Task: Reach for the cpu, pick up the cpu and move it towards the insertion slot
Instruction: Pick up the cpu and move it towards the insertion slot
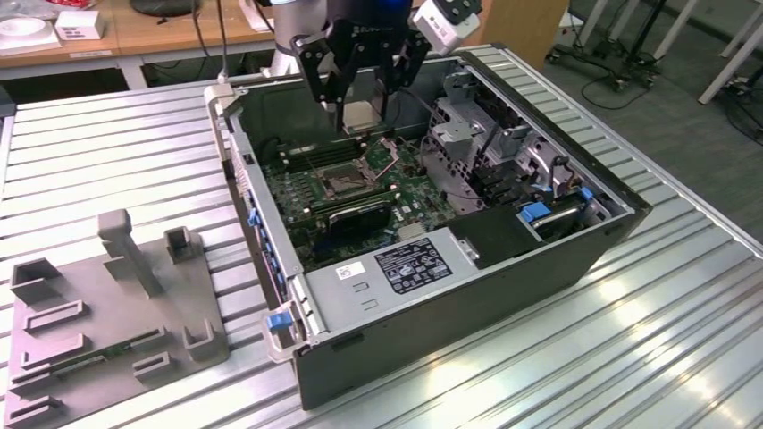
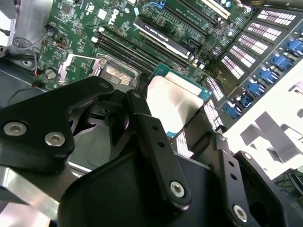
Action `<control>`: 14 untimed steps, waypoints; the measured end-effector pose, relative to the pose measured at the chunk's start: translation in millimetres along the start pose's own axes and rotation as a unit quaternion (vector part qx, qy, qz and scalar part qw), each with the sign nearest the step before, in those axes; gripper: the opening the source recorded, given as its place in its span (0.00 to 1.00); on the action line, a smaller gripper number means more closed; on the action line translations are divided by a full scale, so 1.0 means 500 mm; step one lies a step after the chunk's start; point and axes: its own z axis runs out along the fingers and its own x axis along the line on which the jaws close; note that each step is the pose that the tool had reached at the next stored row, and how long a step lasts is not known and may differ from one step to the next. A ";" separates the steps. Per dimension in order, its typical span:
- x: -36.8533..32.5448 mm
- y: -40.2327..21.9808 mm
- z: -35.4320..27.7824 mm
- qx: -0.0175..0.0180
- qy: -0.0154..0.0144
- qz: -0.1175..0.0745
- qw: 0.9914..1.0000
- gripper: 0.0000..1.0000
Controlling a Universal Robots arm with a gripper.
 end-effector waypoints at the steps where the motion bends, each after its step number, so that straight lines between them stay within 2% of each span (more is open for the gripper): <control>1: 0.000 0.001 0.000 0.000 0.000 0.000 1.000 0.55; 14: -0.003 0.015 0.003 0.000 0.000 0.000 1.000 0.55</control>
